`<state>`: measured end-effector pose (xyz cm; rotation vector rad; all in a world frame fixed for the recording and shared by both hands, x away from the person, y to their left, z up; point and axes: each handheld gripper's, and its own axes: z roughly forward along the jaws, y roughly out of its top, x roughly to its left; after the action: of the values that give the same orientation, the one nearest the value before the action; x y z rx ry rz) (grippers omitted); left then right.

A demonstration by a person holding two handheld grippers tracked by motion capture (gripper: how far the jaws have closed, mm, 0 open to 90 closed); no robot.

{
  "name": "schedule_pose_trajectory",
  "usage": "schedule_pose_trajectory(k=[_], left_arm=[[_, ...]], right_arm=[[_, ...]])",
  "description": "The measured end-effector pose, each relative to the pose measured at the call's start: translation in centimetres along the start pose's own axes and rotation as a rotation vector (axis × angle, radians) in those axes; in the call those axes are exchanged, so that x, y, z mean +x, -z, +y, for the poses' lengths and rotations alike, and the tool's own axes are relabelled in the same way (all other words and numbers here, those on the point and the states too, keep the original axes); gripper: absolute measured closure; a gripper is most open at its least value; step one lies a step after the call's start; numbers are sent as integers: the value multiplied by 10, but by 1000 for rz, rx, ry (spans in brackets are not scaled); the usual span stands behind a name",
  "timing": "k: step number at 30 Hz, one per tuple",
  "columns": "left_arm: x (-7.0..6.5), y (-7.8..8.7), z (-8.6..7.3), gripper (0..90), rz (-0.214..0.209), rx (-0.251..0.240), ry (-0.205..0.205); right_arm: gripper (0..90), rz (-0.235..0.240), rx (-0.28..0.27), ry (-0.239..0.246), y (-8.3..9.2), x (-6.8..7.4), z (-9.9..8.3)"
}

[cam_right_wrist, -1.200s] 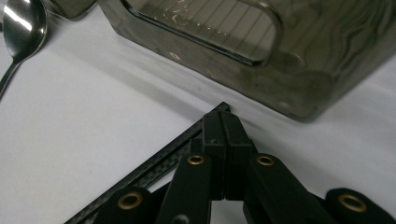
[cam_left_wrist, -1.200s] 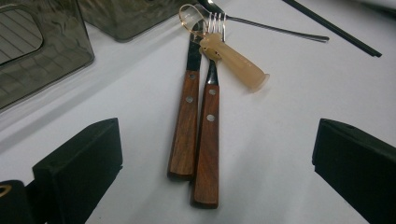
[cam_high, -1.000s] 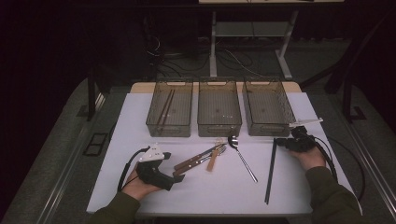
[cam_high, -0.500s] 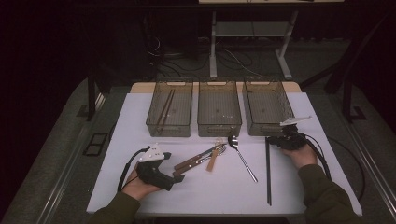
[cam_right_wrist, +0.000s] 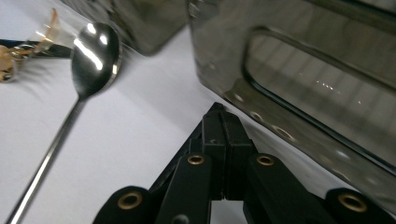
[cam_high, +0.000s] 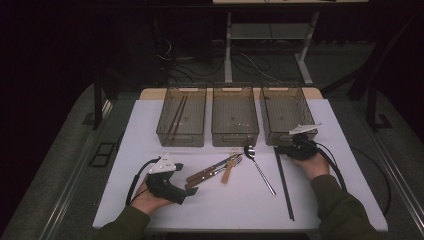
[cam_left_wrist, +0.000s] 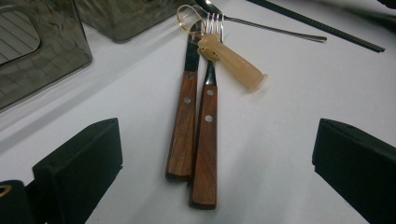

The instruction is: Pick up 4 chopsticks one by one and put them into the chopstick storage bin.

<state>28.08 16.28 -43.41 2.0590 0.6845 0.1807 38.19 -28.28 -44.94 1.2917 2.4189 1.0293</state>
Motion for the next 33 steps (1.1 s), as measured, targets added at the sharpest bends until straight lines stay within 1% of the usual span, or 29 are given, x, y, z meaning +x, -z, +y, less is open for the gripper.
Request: schedule_pose_trajectory(k=[8, 11, 13, 15, 19, 22, 28, 30, 33], left_arm=[[0, 0, 0, 4, -1, -1, 0], [0, 0, 0, 4, -2, -2, 0], [0, 0, 0, 4, -3, -1, 0], [0, 0, 0, 4, -4, -1, 0], [0, 0, 0, 4, -3, -2, 2], [0, 0, 0, 4, -3, -1, 1], [-1, -1, 0, 4, -1, 3, 0], [-1, -1, 0, 4, -1, 3, 1], [-1, -1, 0, 4, 0, 3, 3]], right_arm=[[900, 33, 2, 27, -11, 15, 8], [900, 42, 5, 32, -14, 21, 10], [900, 40, -3, 38, -14, 23, 11], [882, 48, -17, 35, -11, 24, 12], [774, 74, -21, 26, 0, 27, 10], [707, 80, 0, 30, 8, 32, 5], [616, 64, 31, 38, 23, 43, -14], [602, 62, 34, 39, 26, 47, -18], [597, 52, 51, 69, 29, 56, -25]])
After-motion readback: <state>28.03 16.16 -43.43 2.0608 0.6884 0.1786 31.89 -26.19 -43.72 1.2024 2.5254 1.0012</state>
